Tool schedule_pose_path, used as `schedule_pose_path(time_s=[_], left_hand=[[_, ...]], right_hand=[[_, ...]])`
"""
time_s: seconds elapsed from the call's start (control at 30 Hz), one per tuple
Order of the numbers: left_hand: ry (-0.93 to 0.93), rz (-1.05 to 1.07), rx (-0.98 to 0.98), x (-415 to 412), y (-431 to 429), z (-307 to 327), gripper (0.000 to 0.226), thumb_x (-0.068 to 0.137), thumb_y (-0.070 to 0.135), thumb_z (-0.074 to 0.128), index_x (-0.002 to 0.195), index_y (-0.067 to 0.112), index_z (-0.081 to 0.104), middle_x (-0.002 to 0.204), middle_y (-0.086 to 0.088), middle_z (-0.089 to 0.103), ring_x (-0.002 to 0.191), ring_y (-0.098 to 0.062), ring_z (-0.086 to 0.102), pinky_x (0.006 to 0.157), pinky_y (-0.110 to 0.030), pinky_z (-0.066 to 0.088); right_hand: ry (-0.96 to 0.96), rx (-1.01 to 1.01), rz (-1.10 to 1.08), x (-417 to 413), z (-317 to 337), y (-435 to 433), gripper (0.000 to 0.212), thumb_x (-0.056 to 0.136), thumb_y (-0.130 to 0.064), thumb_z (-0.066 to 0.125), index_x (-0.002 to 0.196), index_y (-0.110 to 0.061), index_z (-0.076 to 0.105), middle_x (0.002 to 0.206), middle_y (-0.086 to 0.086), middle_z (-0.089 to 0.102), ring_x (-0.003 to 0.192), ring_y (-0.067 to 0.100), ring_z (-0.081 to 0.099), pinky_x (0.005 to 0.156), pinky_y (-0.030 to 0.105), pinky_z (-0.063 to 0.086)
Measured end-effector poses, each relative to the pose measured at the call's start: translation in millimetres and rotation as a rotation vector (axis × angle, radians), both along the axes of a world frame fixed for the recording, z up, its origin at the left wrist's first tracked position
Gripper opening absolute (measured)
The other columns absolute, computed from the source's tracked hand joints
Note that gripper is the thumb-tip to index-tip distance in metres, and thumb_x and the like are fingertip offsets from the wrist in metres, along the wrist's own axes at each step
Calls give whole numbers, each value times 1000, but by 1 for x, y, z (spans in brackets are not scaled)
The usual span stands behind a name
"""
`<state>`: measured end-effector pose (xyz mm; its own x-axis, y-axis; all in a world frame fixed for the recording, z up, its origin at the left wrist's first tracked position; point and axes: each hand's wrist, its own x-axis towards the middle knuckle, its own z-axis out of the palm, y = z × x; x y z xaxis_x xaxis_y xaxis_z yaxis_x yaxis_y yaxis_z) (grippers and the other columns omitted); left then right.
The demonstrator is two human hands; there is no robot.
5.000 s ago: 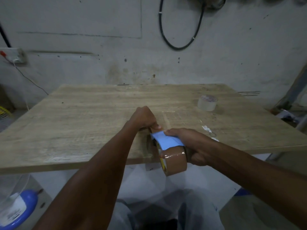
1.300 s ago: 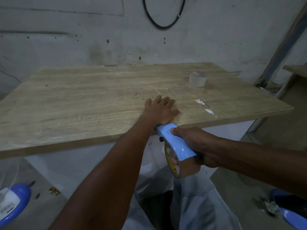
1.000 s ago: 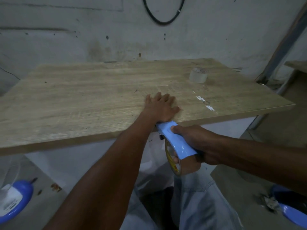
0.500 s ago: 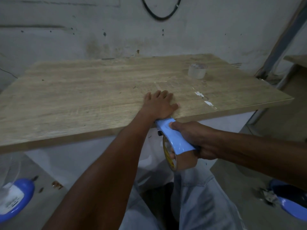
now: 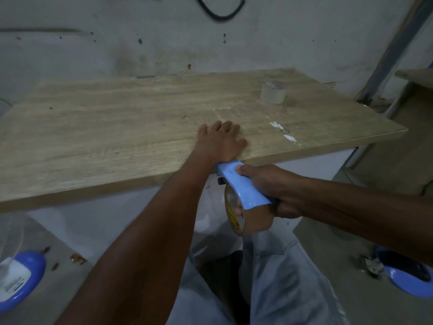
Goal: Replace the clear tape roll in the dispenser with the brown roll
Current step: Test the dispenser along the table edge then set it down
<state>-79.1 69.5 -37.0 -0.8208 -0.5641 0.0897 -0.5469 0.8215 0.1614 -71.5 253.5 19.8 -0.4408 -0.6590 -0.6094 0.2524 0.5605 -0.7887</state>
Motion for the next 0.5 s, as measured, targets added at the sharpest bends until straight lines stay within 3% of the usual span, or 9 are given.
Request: schedule_pose_path(time_s=[0.5], left_hand=[[-33, 2, 3, -1, -1, 0, 69, 99, 63, 24, 158, 27, 21, 167, 0, 14, 153, -25, 10, 119, -59, 2]], right_hand=[[21, 32, -22, 2, 6, -2, 35, 101, -34, 51, 85, -2, 49, 36, 10, 58, 29, 19, 57, 36, 31, 54]])
